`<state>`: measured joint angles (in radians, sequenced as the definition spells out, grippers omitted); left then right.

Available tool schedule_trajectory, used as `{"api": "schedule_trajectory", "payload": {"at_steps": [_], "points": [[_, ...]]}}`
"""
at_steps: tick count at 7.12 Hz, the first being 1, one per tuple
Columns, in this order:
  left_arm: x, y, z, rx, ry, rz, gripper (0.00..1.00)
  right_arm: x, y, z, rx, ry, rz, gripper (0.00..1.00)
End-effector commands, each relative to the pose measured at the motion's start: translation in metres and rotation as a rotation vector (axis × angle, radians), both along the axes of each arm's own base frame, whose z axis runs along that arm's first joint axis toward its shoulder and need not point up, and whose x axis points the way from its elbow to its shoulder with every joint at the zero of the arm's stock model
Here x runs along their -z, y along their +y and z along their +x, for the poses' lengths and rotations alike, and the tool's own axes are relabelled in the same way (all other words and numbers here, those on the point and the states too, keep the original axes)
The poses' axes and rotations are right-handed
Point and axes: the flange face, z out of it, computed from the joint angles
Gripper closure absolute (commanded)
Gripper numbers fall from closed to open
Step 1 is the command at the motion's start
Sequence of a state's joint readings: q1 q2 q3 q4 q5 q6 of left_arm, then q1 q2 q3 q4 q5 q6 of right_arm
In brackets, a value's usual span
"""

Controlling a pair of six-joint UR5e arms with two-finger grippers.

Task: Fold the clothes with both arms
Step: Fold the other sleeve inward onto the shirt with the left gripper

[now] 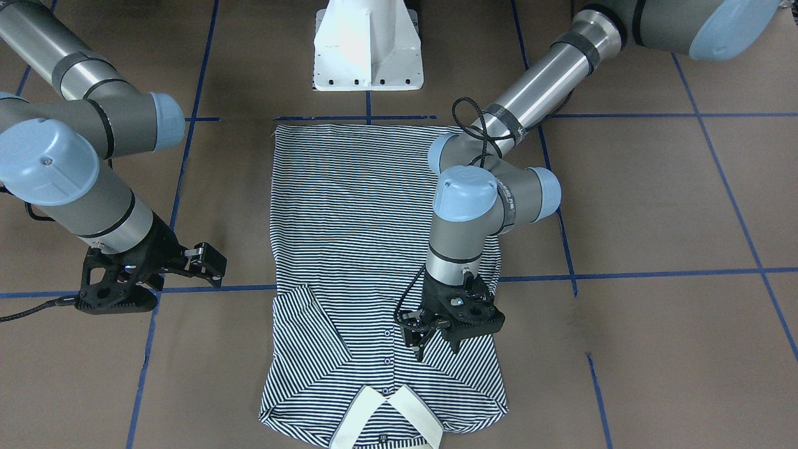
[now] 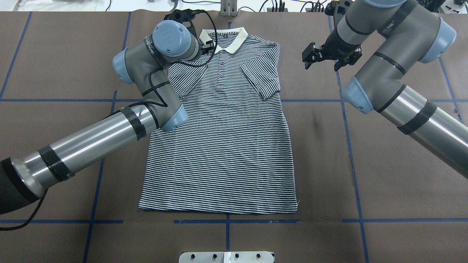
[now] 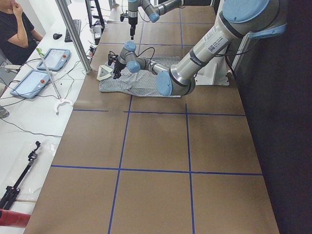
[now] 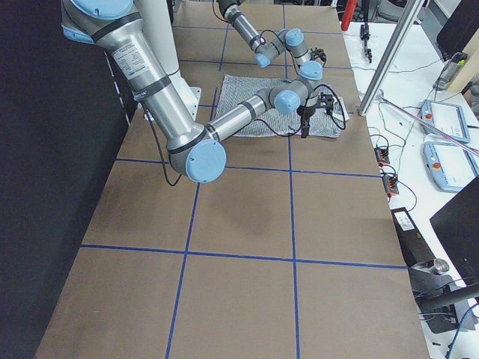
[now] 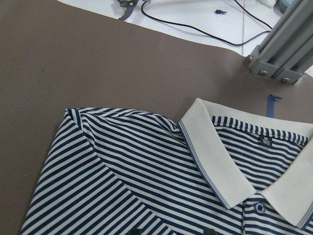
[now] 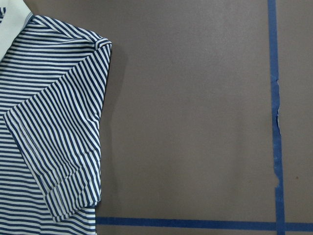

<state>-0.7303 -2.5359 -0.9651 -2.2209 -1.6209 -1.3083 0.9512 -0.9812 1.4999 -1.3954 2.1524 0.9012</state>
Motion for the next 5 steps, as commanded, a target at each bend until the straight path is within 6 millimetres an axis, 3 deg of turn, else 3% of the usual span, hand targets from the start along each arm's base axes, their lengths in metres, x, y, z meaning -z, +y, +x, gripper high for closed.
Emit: {"api": "schedule_trajectory", "payload": {"at_steps": [1, 2, 3, 4, 5], "points": [[-0.010, 0.036, -0.029, -0.103, 0.060, 0.025, 0.00, 0.007, 0.008, 0.001, -0.002, -0.023, 0.009, 0.00], [-0.024, 0.068, -0.064, -0.136, 0.047, 0.086, 0.00, -0.009, 0.035, -0.006, 0.012, -0.023, -0.011, 0.00], [-0.023, 0.086, -0.086, -0.172, -0.030, 0.091, 0.00, -0.005, 0.069, -0.012, 0.010, -0.045, -0.025, 0.00], [-0.010, 0.108, -0.109, -0.202, -0.082, 0.096, 0.00, 0.001, 0.110, -0.018, -0.014, -0.066, -0.063, 0.00], [-0.012, 0.138, -0.134, -0.256, -0.064, 0.089, 0.00, -0.004, 0.169, -0.044, -0.033, -0.045, -0.079, 0.00]]}}
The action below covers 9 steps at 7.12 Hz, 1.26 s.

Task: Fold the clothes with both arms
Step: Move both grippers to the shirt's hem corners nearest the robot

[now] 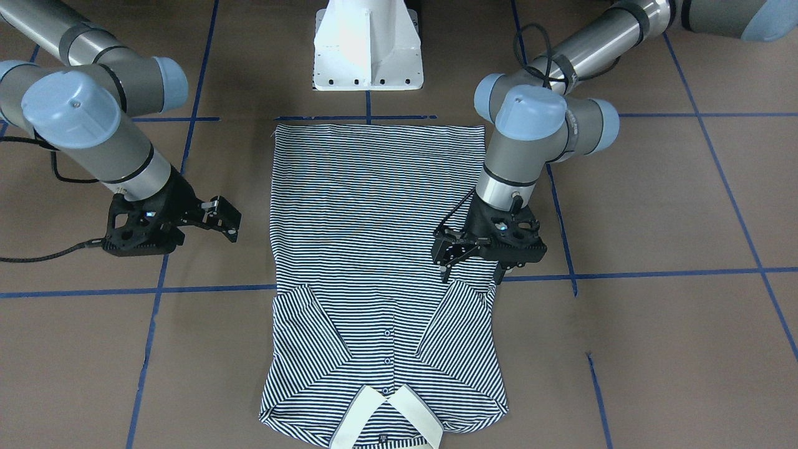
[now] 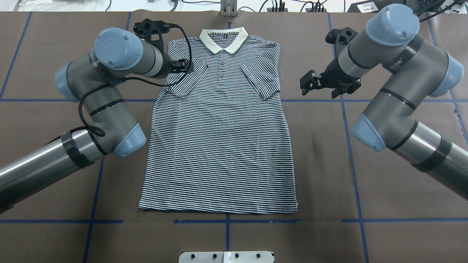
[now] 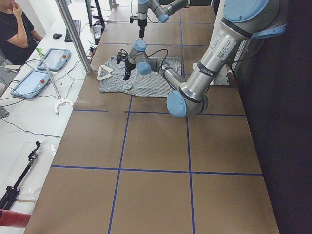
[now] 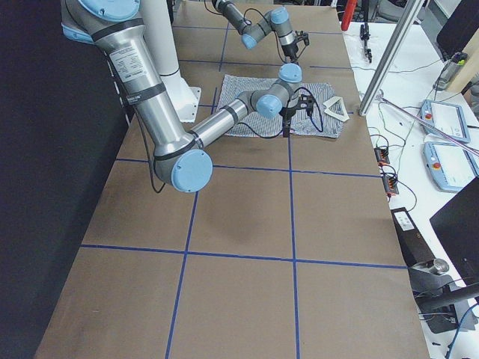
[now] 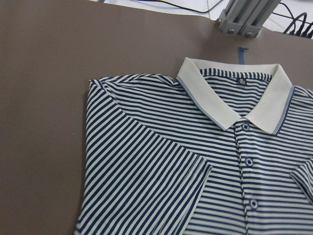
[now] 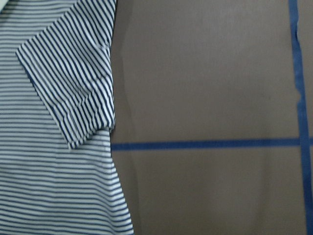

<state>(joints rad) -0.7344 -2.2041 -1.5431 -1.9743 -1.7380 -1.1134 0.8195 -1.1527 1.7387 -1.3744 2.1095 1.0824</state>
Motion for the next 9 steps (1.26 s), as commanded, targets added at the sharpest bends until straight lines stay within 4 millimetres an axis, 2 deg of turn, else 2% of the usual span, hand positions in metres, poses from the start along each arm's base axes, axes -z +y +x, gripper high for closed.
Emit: {"api": "schedule_trajectory", "payload": {"at_steps": [1, 2, 3, 4, 5, 7, 9], "points": [[-0.006, 0.068, -0.055, -0.150, 0.034, -0.022, 0.00, 0.006, 0.121, -0.048, -0.074, 0.005, -0.066, 0.00], [0.002, 0.085, -0.073, -0.152, 0.059, -0.004, 0.00, 0.018, 0.171, -0.078, -0.119, -0.006, -0.104, 0.00], [0.001, 0.092, -0.078, -0.153, 0.062, -0.009, 0.00, 0.021, 0.219, -0.106, -0.175, -0.011, -0.149, 0.00], [0.000, 0.092, -0.078, -0.153, 0.060, -0.011, 0.00, 0.016, 0.243, -0.121, -0.161, 0.010, -0.137, 0.00], [-0.001, 0.092, -0.076, -0.154, 0.057, -0.014, 0.00, 0.006, 0.256, -0.127, -0.145, 0.033, -0.134, 0.00], [0.005, 0.093, -0.076, -0.157, 0.066, -0.010, 0.00, -0.017, 0.261, -0.129, -0.136, 0.080, -0.144, 0.00], [0.008, 0.093, -0.075, -0.159, 0.071, -0.007, 0.00, -0.028, 0.268, -0.133, -0.122, 0.102, -0.151, 0.00]]}}
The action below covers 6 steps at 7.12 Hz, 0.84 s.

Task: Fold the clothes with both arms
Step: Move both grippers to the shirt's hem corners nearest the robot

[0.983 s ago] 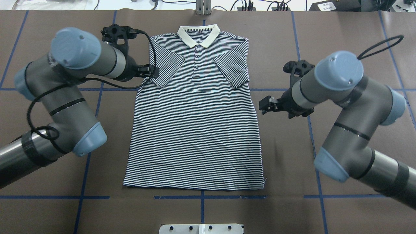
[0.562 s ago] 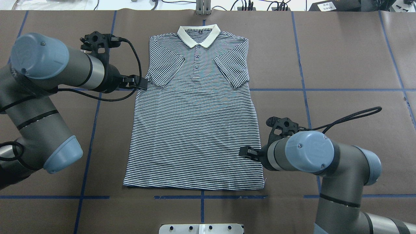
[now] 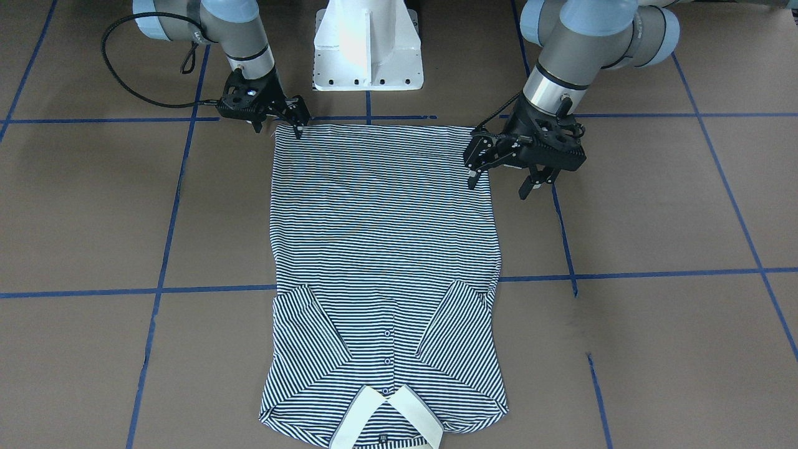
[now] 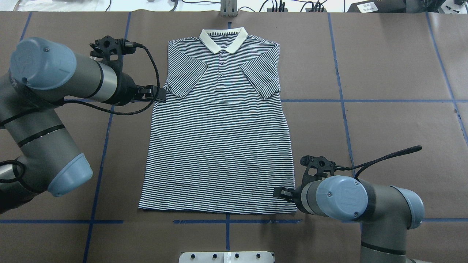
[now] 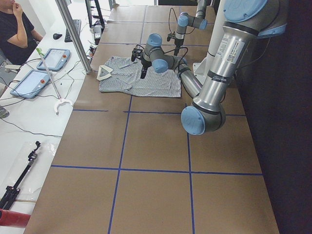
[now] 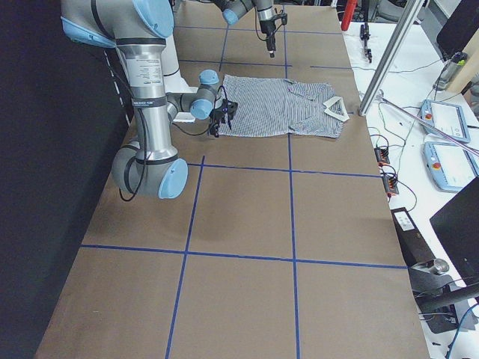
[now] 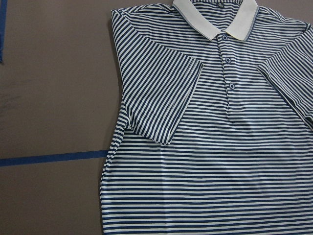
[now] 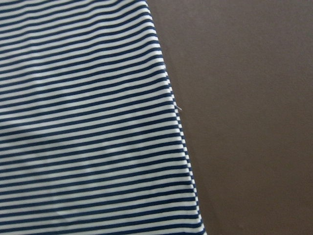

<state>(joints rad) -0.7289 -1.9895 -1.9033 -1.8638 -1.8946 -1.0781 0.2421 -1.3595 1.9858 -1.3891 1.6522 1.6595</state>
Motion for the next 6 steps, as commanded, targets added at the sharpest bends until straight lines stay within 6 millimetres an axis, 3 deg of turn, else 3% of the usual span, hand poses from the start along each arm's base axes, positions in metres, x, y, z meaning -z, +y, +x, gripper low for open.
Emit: {"api": "schedule_trajectory", "payload": {"at_steps": [1, 2, 3, 5, 6], "points": [[0.0029, 0.0001, 0.0004, -0.001, 0.004, 0.003, 0.00, -0.0073, 0.0064, -0.0033, 0.015, 0.014, -0.007, 0.02], [0.0014, -0.0002, 0.0006, -0.001, 0.002, 0.001, 0.00, -0.0073, 0.0072, -0.0037, 0.018, 0.014, -0.006, 0.12], [0.0014, -0.0002, 0.0006, -0.001, 0.002, 0.001, 0.00, -0.0048, 0.0078, -0.0049, 0.018, 0.009, -0.006, 0.32], [0.0014, -0.0002, 0.0006, -0.001, 0.002, 0.001, 0.00, -0.0005, 0.0103, -0.0077, 0.028, 0.013, -0.010, 0.85], [-0.0006, -0.0012, 0.0016, 0.000, -0.002, -0.002, 0.00, -0.0001, 0.0107, -0.0062, 0.028, 0.011, -0.009, 1.00]]}}
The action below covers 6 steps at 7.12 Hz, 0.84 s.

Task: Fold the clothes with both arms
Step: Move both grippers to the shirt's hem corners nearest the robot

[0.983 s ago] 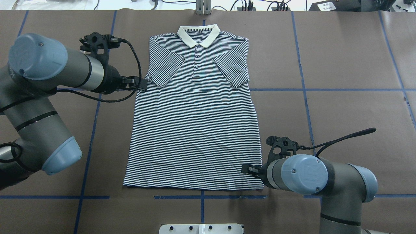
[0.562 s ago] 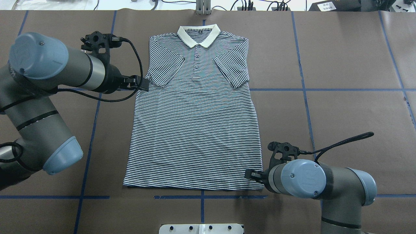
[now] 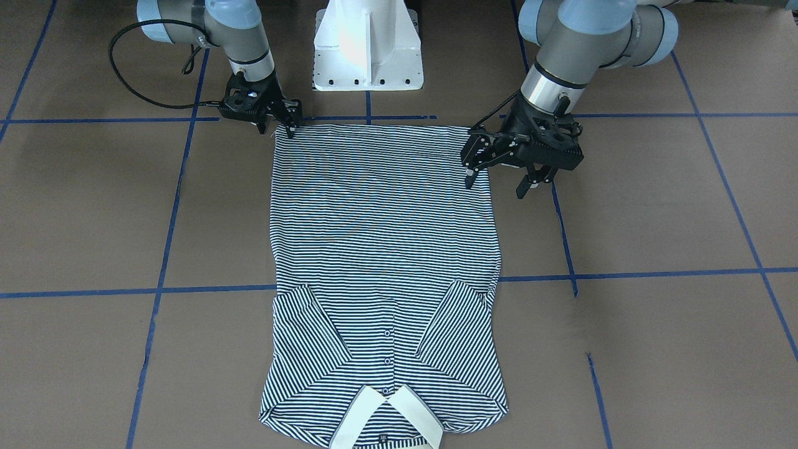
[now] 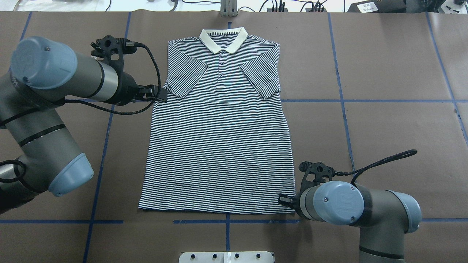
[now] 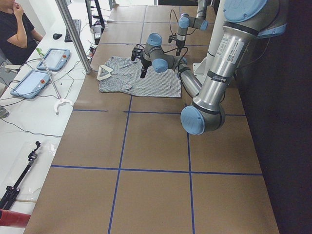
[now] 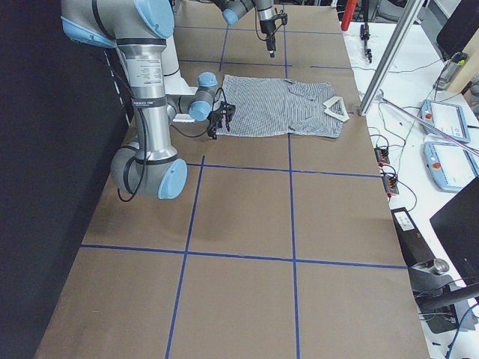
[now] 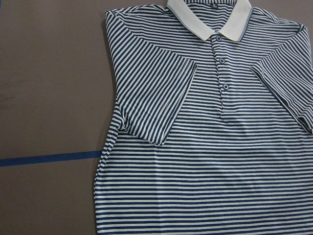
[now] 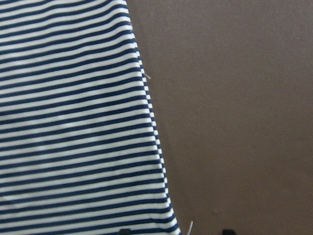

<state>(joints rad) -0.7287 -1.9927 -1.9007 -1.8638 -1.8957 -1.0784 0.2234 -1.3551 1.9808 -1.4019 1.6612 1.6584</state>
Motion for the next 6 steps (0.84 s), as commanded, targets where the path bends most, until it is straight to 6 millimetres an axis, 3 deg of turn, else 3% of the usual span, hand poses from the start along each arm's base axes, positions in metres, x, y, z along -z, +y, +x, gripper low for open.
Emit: {"api": "schedule_trajectory", "payload": {"at_steps": [1, 4, 5, 6], "points": [[-0.004, -0.002, 0.004, 0.001, -0.008, -0.009, 0.00, 0.004, -0.001, 0.002, -0.003, -0.004, 0.000, 1.00], [-0.009, -0.006, 0.011, 0.027, 0.002, -0.070, 0.00, 0.018, 0.002, 0.011, 0.012, -0.029, -0.012, 1.00], [-0.010, 0.001, 0.010, 0.052, 0.021, -0.121, 0.00, 0.022, 0.001, 0.017, 0.009, -0.035, -0.010, 1.00], [-0.027, 0.029, 0.019, 0.059, 0.032, -0.216, 0.00, 0.027, -0.003, 0.024, -0.001, -0.046, -0.007, 1.00]]}}
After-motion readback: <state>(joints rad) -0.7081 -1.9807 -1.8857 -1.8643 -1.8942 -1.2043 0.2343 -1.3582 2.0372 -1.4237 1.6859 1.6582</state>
